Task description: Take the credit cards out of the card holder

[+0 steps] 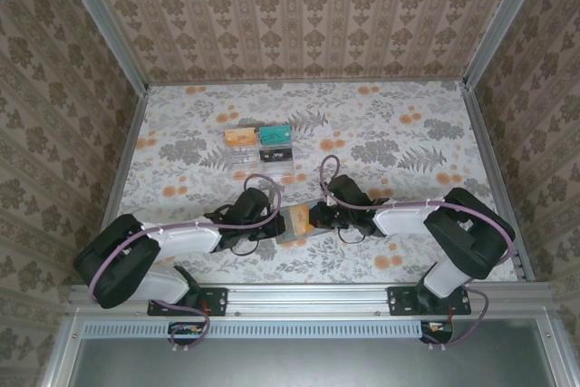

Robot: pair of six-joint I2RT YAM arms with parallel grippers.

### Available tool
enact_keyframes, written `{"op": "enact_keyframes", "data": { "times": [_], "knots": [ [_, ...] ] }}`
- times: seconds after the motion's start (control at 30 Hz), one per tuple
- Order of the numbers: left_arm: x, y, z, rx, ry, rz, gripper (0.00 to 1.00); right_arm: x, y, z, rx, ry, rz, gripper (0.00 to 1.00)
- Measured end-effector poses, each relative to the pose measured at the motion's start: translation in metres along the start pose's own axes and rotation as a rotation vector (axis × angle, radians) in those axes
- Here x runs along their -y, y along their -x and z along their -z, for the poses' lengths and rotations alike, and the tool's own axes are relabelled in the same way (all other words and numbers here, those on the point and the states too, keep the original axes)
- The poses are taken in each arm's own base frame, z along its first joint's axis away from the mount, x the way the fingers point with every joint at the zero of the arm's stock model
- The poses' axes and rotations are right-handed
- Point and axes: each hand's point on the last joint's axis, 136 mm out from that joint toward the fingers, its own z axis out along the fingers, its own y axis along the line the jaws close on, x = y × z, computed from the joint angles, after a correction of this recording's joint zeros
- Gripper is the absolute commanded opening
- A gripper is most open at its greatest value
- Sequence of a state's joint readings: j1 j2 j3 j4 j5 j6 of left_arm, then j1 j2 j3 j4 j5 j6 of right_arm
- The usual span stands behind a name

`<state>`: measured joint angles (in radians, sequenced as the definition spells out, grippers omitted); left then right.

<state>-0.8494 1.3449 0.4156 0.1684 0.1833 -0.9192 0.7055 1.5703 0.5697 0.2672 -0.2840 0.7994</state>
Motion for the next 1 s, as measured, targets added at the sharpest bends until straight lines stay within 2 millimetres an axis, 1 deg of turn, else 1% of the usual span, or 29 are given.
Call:
{"op": "enact_keyframes", "data": {
  "times": [0.13, 0.2, 0.27, 0.37, 0.5, 0.57, 0.7, 0.73, 0.77, 0.87, 0.9, 0.97, 1.0],
  "knots": [
    [-0.001, 0.0, 0.004, 0.001, 0.003, 0.003, 0.0, 0.009, 0.003, 0.009, 0.016, -0.002, -0.008, 0.03],
    [0.001, 0.001, 0.007, 0.007, -0.002, 0.0, 0.0, 0.01, 0.005, 0.014, 0.03, 0.002, -0.005, 0.03],
    [0.004, 0.003, 0.011, 0.015, -0.012, -0.007, 0.0, 0.006, 0.009, 0.022, 0.045, 0.011, 0.012, 0.0],
    [0.008, 0.005, 0.017, 0.028, -0.025, -0.018, 0.0, -0.003, 0.013, 0.036, 0.072, 0.026, 0.042, 0.01],
    [0.009, 0.009, 0.022, 0.041, -0.031, -0.022, 0.0, -0.008, 0.02, 0.054, 0.109, 0.024, 0.073, 0.03],
    [0.01, 0.011, 0.026, 0.05, -0.037, -0.023, 0.0, -0.005, 0.021, 0.06, 0.116, 0.009, 0.078, 0.03],
    [0.015, 0.014, 0.035, 0.07, -0.054, -0.028, 0.0, 0.006, 0.018, 0.062, 0.1, -0.031, 0.074, 0.02],
    [0.017, 0.014, 0.038, 0.075, -0.058, -0.03, 0.01, 0.009, 0.017, 0.062, 0.097, -0.042, 0.072, 0.02],
    [0.018, 0.015, 0.041, 0.084, -0.062, -0.033, 0.09, 0.011, 0.016, 0.062, 0.093, -0.05, 0.074, 0.02],
    [0.021, 0.021, 0.054, 0.122, -0.07, -0.041, 0.48, 0.014, 0.015, 0.063, 0.08, -0.069, 0.091, 0.0],
    [0.021, 0.023, 0.06, 0.139, -0.071, -0.046, 0.57, 0.013, 0.015, 0.064, 0.076, -0.073, 0.1, 0.0],
    [0.021, 0.03, 0.074, 0.185, -0.075, -0.044, 0.81, 0.006, 0.021, 0.069, 0.08, -0.073, 0.131, 0.0],
    [0.021, 0.033, 0.081, 0.209, -0.075, -0.042, 0.87, 0.001, 0.024, 0.072, 0.086, -0.072, 0.15, 0.0]
  ]
}}
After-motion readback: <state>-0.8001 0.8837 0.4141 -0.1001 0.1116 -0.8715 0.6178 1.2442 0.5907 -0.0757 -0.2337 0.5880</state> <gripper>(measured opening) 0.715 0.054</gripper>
